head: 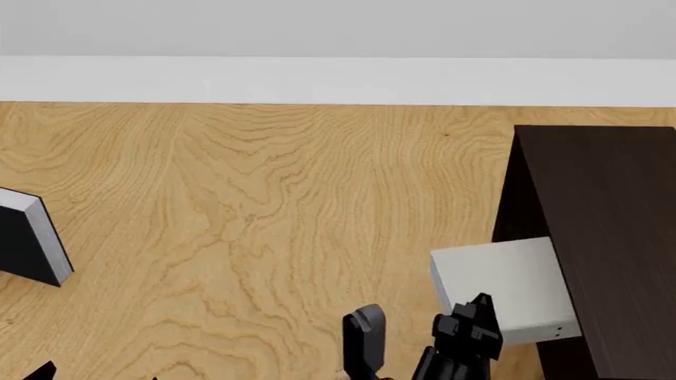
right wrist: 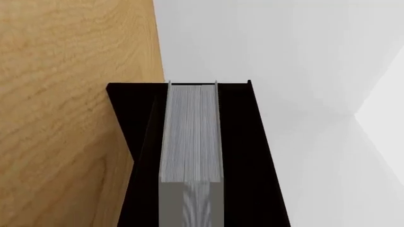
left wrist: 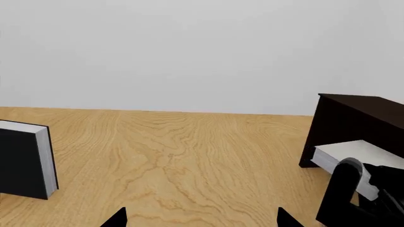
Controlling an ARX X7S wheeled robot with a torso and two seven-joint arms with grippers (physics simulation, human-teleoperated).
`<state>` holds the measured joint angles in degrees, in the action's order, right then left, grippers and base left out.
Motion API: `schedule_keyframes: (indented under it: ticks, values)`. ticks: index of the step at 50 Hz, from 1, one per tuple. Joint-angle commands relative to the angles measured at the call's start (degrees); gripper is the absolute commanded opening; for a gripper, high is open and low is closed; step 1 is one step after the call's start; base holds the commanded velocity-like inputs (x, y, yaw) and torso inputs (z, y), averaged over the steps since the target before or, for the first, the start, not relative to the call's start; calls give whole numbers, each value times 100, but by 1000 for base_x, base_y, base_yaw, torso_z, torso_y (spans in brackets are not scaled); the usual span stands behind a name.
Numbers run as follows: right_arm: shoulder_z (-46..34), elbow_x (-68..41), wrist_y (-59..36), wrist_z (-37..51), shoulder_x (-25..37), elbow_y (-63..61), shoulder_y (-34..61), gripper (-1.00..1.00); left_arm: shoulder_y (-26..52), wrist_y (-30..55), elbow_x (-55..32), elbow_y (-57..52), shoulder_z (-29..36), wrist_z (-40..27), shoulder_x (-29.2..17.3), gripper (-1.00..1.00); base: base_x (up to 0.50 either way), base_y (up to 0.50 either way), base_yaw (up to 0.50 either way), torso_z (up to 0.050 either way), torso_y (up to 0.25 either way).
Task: Pick up the book on the right and place it on the cabinet shelf.
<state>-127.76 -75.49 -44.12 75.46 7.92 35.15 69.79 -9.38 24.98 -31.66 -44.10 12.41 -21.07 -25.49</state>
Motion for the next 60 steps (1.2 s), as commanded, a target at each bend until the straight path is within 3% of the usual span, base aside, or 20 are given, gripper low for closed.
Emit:
schedule_keyframes:
  ticks: [1, 29, 60]
  values:
    - [1, 305, -342, 18, 5, 270, 2, -100, -22, -74, 0, 15, -11, -3, -12, 100, 0, 0, 0, 0, 0]
    - [74, 393, -331, -229, -25, 687, -207, -100, 82, 90, -114, -77, 14, -148, -56, 100, 0, 0, 0, 0, 1]
    - [141, 741, 354, -1212, -227, 1613, -814, -100, 89, 23, -122, -78, 62, -167, -105, 100, 0, 0, 0, 0, 1]
